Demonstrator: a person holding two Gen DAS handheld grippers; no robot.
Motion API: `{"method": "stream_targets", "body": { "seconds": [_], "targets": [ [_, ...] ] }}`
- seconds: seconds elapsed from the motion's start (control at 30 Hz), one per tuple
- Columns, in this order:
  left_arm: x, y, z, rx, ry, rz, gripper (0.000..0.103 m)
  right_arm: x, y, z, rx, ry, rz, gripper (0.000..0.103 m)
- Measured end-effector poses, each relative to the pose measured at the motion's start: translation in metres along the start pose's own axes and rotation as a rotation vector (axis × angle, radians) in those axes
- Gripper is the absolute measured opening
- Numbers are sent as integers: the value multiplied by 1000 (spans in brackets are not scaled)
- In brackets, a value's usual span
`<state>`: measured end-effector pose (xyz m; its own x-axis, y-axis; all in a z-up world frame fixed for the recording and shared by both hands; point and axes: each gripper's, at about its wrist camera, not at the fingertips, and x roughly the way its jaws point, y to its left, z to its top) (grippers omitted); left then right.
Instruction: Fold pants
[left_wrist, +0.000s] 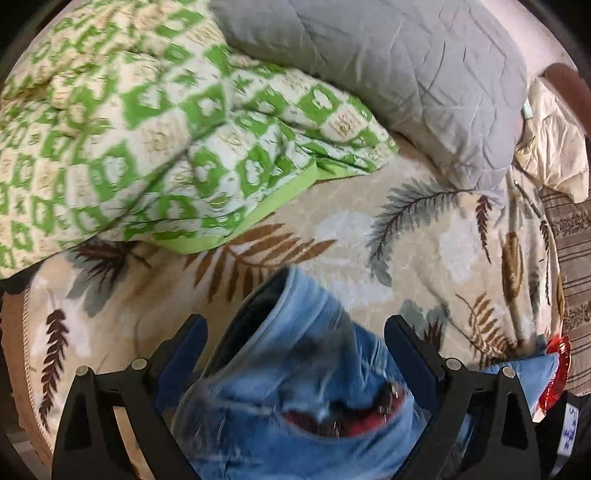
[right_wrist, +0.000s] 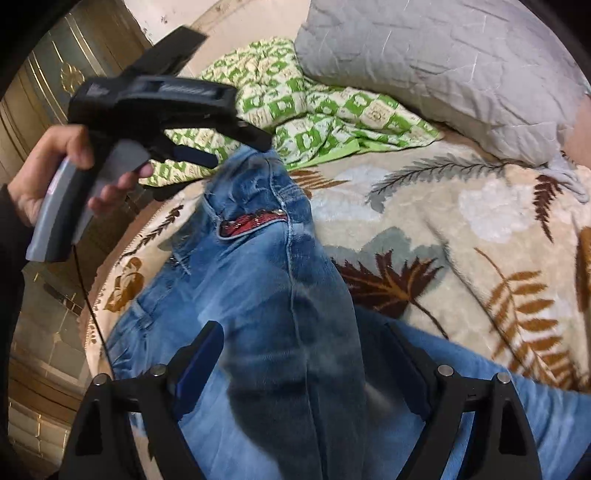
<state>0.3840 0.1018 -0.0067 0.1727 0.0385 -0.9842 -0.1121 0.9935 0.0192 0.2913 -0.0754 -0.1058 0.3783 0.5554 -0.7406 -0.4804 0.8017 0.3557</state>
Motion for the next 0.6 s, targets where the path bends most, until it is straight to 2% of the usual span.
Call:
{"method": "stream_targets", "body": {
  "seconds": [0.07, 0.1, 0.13, 0.17, 0.2, 0.23, 0.3, 0.4, 0.53, 0.6],
  "targets": [
    [10, -6, 6, 25, 10, 2, 95, 12, -2, 1, 10, 27, -14, 88],
    [12, -9, 9, 40, 8, 0, 81, 17, -3, 1, 19, 32, -14, 86],
    [14, -12, 11, 50, 11, -4, 65, 18, -4, 1, 26, 25, -6, 76],
    [15, -14, 12, 61, 17, 14, 25, 19, -4, 1, 32, 23, -5, 67],
    [16, -14, 12, 58, 29, 21, 20, 20, -4, 2, 36, 25, -7, 47],
    [13, -16, 10, 71, 30, 19, 19, 20, -2, 2, 34, 23, -11, 28],
    [7, -23, 3, 128, 21, 31, 18, 18, 5, 3, -3, 15, -27, 22],
    [-17, -22, -10, 151, -19, 25, 18, 7, 17, 1, -55, -13, -51, 17],
    [-71, -13, -49, 174, -98, -2, 18, -22, 33, -9, -134, -83, -67, 9],
    [-103, -6, -79, 174, -140, -40, 18, -41, 46, -21, -200, -123, -82, 8]
  ]
}}
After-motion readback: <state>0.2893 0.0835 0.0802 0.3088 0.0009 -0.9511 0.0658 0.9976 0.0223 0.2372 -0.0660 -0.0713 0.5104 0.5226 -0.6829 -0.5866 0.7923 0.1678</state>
